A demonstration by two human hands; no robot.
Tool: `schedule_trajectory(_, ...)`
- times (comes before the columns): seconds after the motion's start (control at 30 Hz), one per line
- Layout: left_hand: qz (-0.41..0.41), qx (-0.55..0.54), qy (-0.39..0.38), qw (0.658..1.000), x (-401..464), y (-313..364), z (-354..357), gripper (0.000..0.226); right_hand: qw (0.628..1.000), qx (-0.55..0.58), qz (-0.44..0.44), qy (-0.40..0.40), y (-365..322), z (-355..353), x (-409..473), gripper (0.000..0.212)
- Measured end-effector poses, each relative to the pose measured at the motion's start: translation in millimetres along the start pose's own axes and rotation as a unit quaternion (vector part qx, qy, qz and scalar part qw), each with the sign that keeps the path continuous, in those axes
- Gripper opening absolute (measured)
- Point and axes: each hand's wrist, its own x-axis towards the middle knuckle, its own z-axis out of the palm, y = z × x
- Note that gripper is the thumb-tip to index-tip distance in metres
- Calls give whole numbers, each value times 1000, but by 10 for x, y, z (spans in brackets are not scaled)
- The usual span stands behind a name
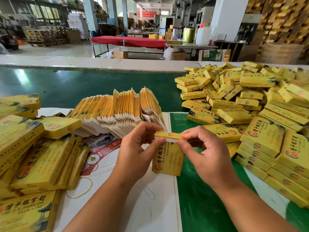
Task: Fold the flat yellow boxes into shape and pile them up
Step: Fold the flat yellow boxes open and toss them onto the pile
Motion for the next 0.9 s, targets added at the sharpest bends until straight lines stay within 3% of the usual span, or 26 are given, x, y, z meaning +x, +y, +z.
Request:
schedule_trajectory(0.13,-12,85,42,995,-54,-5,90,29,998,16,15,56,11,46,-34,9)
schedule_trajectory(0.3,-14,225,11,974,-184,34,303,78,995,33,33,91,-22,99,-51,12)
schedule_trajectory(0.53,17,279,12,960,-178,27,307,76,995,41,81,45,-85,102,-21,14)
schedule_trajectory(0.9,41,327,10,944,-204,88,314,80,989,49,113,84,-105,17,-17,16)
